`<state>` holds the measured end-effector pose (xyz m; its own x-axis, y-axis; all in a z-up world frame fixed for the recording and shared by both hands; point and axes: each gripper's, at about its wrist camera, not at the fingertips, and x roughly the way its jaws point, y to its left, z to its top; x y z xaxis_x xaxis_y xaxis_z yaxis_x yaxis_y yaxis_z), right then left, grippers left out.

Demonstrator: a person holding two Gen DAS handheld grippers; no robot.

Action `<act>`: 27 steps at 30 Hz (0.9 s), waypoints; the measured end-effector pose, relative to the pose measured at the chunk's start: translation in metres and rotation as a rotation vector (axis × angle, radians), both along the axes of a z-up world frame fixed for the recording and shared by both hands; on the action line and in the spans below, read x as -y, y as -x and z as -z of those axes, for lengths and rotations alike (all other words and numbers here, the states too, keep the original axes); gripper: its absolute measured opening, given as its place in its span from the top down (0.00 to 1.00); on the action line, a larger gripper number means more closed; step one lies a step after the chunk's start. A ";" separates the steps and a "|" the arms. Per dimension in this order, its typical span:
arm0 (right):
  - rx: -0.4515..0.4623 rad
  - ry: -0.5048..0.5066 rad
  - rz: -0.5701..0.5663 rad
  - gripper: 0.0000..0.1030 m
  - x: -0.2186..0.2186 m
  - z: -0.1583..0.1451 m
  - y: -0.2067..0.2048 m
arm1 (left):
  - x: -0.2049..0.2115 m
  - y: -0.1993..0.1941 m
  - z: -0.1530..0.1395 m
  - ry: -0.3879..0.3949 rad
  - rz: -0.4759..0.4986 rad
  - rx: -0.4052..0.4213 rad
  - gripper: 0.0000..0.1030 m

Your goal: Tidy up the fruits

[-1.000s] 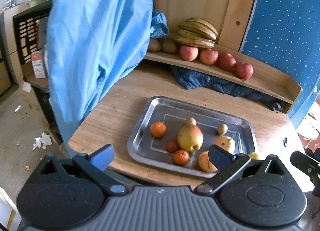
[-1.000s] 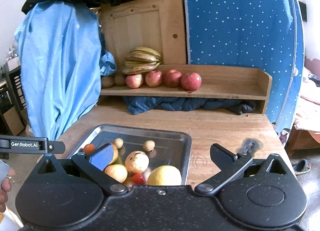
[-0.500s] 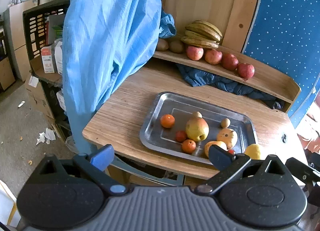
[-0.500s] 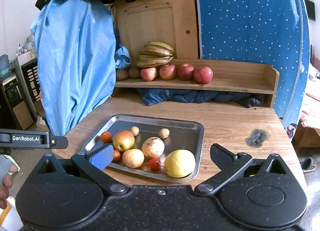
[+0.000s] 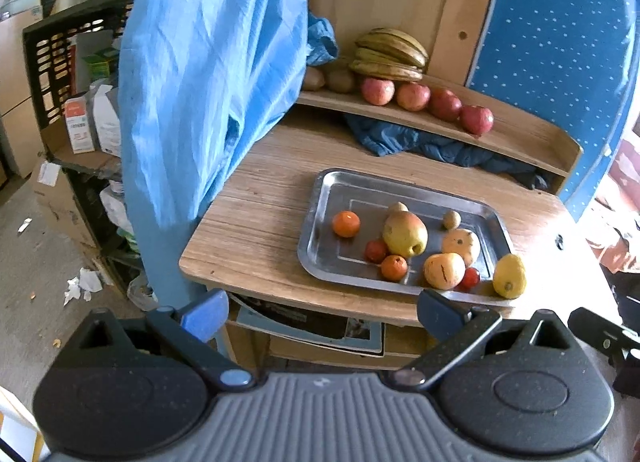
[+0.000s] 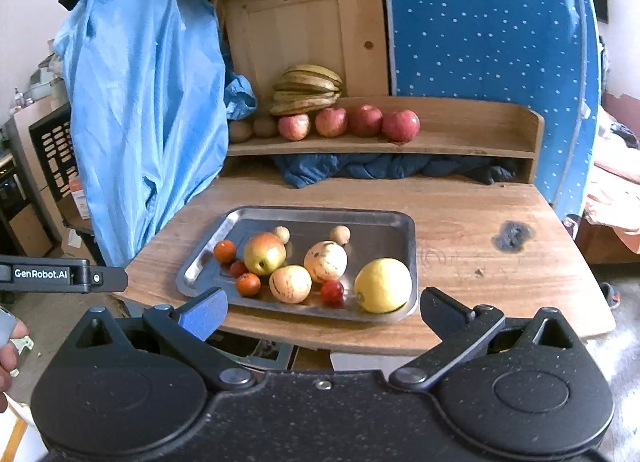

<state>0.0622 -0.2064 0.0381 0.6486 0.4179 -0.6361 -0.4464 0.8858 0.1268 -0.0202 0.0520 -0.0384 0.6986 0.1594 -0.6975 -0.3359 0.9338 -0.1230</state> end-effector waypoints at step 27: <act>0.013 0.037 0.047 0.01 -0.021 -0.001 0.005 | -0.008 0.005 0.003 0.014 0.034 0.012 0.01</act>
<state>0.0571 -0.1857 0.0389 0.6754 0.3635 -0.6417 -0.4057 0.9097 0.0884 -0.0247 0.0598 -0.0416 0.7118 0.1263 -0.6909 -0.3027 0.9428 -0.1396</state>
